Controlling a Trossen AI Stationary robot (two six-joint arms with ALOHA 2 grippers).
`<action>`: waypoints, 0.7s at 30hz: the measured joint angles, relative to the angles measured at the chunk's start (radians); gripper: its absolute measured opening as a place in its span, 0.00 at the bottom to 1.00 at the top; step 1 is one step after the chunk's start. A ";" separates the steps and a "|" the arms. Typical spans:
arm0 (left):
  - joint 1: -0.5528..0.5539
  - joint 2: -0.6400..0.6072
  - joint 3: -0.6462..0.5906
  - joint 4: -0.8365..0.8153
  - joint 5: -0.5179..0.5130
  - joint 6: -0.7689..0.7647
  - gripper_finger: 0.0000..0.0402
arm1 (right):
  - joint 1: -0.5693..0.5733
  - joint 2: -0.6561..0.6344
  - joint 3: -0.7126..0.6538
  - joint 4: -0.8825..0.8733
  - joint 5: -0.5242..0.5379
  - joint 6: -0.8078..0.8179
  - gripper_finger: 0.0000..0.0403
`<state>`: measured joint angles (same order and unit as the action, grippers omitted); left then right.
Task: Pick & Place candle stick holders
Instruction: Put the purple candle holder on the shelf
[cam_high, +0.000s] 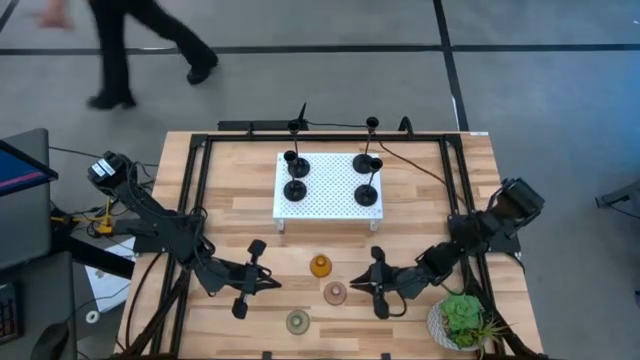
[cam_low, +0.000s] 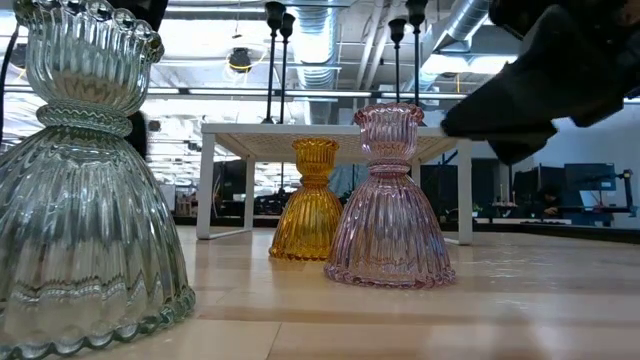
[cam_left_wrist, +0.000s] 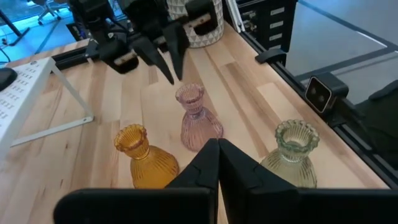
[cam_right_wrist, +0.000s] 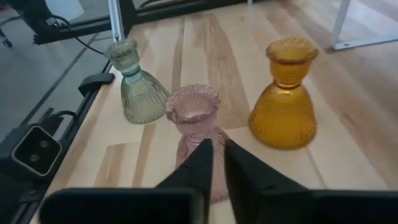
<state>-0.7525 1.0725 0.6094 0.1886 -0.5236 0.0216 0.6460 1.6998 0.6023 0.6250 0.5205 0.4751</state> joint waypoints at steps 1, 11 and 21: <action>-0.002 0.000 0.000 0.001 0.000 0.000 0.01 | -0.001 0.021 0.016 0.000 0.000 0.008 0.14; -0.030 0.000 0.000 0.003 0.001 -0.003 0.01 | -0.010 0.126 0.100 -0.005 -0.002 0.043 0.57; -0.040 0.000 0.000 0.004 0.000 -0.003 0.01 | -0.071 0.242 0.197 -0.006 -0.126 0.048 0.75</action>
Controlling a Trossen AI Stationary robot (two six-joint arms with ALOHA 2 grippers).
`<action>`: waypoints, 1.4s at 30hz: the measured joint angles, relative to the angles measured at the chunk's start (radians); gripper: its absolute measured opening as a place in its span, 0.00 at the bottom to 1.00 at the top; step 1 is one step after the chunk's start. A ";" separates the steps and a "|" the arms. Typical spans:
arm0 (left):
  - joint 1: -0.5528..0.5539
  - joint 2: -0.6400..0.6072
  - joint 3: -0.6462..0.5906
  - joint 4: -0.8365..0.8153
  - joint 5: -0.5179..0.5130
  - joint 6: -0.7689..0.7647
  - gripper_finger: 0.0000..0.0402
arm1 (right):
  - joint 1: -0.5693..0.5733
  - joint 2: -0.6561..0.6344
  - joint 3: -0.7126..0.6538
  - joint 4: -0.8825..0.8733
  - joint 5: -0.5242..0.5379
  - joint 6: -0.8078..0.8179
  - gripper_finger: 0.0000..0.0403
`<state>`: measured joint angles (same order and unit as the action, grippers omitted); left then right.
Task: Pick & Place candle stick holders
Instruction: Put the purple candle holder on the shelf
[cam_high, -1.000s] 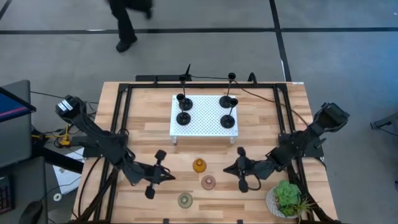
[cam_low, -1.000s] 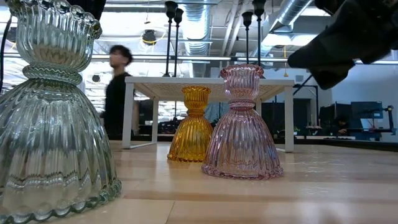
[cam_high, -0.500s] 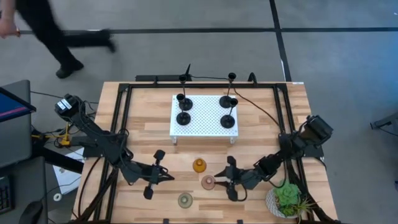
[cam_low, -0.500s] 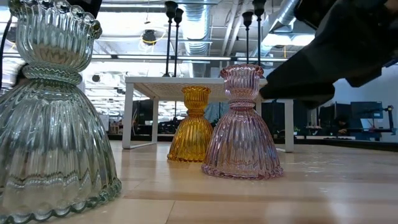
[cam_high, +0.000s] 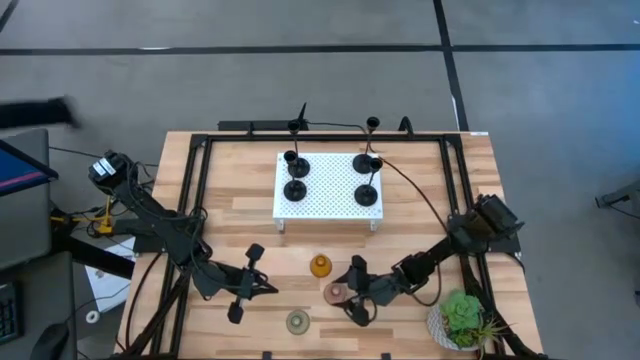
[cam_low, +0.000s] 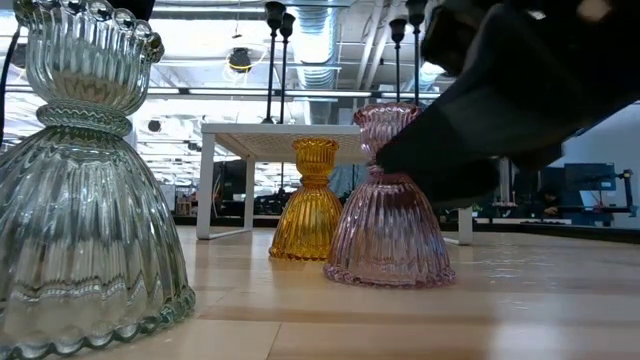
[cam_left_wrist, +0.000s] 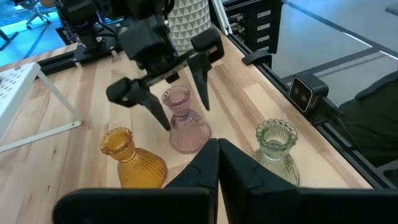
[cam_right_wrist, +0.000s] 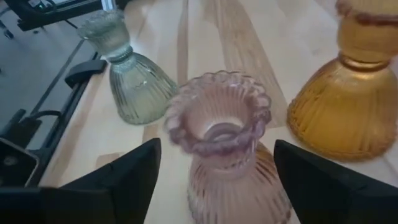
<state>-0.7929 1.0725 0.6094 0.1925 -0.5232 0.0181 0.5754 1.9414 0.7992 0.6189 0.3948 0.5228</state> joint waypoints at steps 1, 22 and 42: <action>0.000 0.000 0.000 0.000 0.000 0.000 0.02 | -0.005 0.005 0.007 0.000 -0.011 0.000 0.75; 0.000 0.000 0.000 0.000 0.001 0.000 0.02 | -0.022 0.002 0.018 0.029 -0.047 -0.001 0.29; 0.000 0.000 0.000 0.000 0.001 0.000 0.01 | -0.048 -0.268 0.014 -0.114 0.181 -0.034 0.26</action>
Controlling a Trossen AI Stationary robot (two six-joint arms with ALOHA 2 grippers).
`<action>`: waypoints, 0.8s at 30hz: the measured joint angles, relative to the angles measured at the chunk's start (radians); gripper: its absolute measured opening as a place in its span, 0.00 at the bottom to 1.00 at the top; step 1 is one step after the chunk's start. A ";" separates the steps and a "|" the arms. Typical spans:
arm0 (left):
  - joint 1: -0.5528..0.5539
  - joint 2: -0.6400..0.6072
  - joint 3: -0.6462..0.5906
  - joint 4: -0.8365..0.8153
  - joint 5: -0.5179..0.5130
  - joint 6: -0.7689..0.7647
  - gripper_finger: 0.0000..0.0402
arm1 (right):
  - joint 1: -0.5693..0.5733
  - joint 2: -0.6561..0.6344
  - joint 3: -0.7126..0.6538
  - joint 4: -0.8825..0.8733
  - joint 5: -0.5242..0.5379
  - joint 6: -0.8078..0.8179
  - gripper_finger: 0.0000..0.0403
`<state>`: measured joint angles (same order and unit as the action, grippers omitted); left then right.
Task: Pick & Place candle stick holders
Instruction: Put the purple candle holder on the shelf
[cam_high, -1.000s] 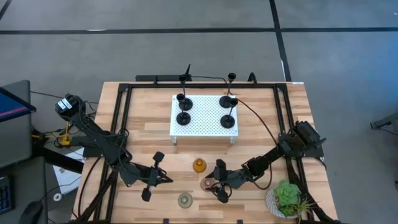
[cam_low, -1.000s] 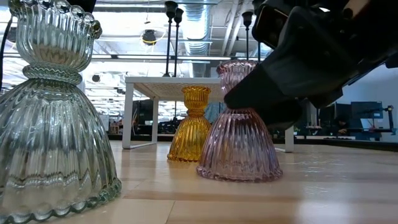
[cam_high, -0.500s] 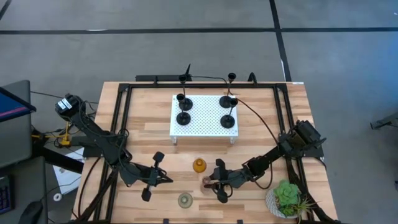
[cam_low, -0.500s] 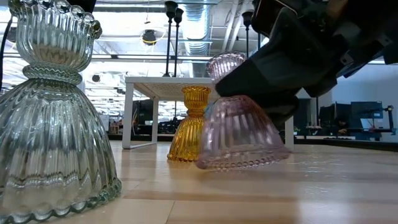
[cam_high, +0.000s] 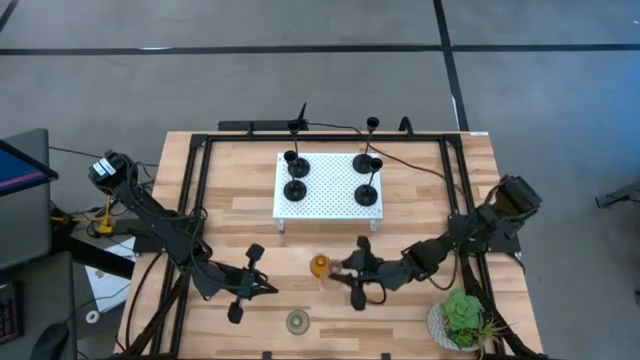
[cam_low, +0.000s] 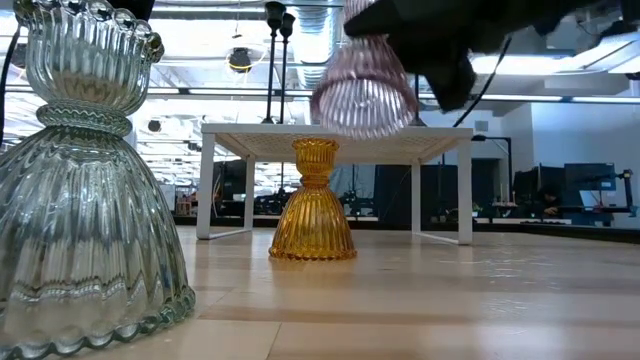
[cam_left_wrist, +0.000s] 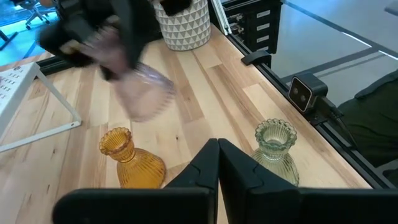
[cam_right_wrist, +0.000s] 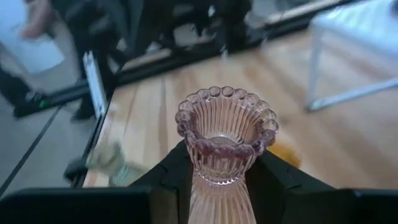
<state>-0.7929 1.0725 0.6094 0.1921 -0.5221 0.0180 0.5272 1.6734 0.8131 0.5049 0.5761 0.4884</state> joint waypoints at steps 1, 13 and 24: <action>0.000 0.000 0.000 0.000 0.000 0.000 0.01 | -0.008 -0.018 0.000 -0.004 0.016 -0.010 0.26; 0.000 0.000 0.000 0.000 0.000 0.000 0.01 | -0.152 -0.108 0.001 -0.001 0.132 -0.054 0.26; 0.000 0.000 0.000 0.000 0.000 0.000 0.01 | -0.241 -0.098 0.025 -0.010 0.208 -0.091 0.26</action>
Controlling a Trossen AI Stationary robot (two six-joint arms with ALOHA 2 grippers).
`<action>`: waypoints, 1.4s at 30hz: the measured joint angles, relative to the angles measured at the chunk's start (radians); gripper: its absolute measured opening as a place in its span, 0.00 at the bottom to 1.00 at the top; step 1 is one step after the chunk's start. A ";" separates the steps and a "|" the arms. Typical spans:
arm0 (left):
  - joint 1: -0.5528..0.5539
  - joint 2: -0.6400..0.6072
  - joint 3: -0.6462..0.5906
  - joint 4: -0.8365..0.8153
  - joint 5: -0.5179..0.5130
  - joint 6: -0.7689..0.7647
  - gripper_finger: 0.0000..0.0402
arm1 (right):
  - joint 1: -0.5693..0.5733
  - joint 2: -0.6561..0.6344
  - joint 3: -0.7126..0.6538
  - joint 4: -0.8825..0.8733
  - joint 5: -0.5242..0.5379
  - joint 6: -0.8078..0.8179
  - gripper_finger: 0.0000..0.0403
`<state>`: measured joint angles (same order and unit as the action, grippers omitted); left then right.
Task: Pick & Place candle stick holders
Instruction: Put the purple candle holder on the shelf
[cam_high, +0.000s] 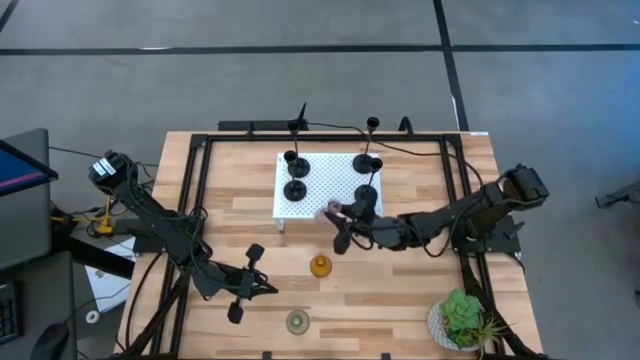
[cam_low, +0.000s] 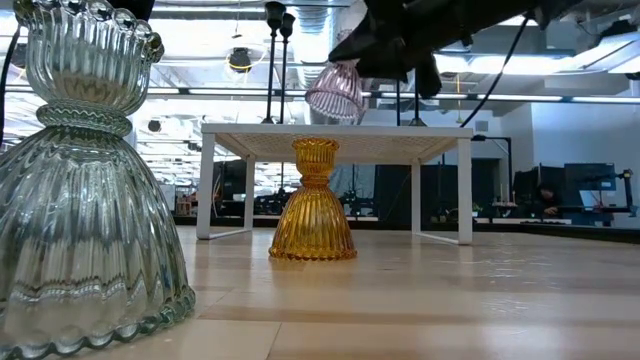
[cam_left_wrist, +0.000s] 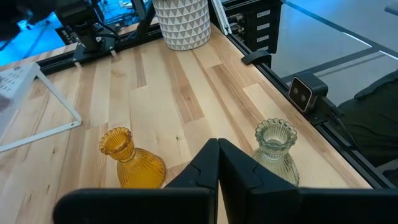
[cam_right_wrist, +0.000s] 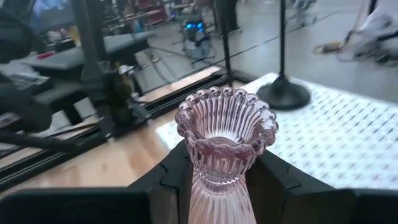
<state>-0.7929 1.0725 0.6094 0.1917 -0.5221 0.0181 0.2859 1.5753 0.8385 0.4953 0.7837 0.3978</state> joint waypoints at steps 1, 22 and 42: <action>0.000 0.000 0.000 0.000 0.000 0.000 0.01 | 0.000 0.000 0.010 -0.003 0.015 -0.013 0.26; 0.000 0.000 0.000 0.000 0.000 0.000 0.02 | -0.001 0.000 0.104 -0.278 0.132 0.046 0.26; 0.000 0.000 0.000 0.000 0.000 0.000 0.01 | -0.060 0.000 0.104 -0.382 0.103 0.159 0.30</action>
<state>-0.7927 1.0729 0.6094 0.1913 -0.5224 0.0177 0.2260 1.5753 0.9428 0.1136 0.8864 0.5568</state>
